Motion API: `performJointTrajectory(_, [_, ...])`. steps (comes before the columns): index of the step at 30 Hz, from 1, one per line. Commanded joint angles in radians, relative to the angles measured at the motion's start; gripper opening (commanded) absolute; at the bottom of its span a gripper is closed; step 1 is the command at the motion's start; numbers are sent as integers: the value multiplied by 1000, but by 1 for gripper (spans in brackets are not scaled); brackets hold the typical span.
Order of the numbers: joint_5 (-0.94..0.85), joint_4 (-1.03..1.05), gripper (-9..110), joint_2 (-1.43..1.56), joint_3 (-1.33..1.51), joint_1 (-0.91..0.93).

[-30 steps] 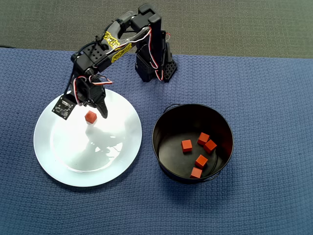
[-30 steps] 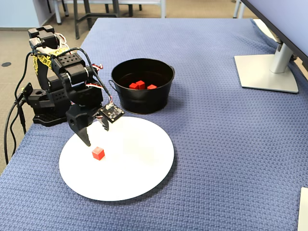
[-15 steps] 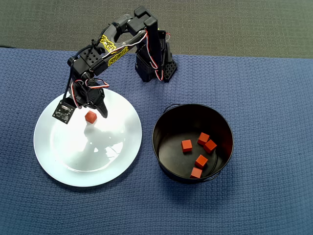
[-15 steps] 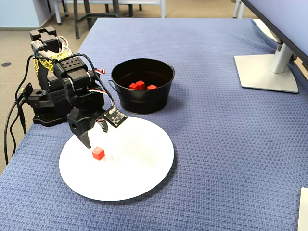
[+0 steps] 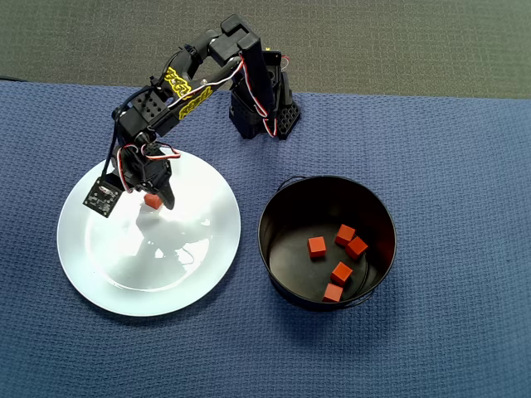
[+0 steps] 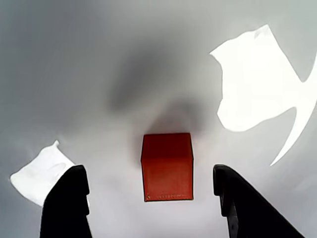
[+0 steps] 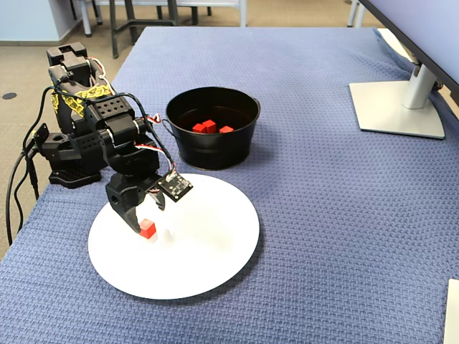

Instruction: Pick up the red cubes from the white plate and place them in the black recipient

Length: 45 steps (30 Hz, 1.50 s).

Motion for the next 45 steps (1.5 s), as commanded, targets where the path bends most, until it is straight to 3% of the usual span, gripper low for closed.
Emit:
performJointTrajectory(1, [3, -66, 24, 5, 21, 2])
performJointTrajectory(13, [-31, -144, 21, 18, 110, 14])
performJointTrajectory(15, [-31, -152, 18, 21, 120, 15])
performJointTrajectory(19, [-28, -175, 1, 23, 135, 15])
performJointTrajectory(27, [83, -87, 0, 60, 74, -28])
performJointTrajectory(32, [414, -66, 0, 167, 26, -150])
performJointTrajectory(38, [873, 204, 0, 308, -190, -353])
performJointTrajectory(45, [1425, 278, 0, 399, -382, -621])
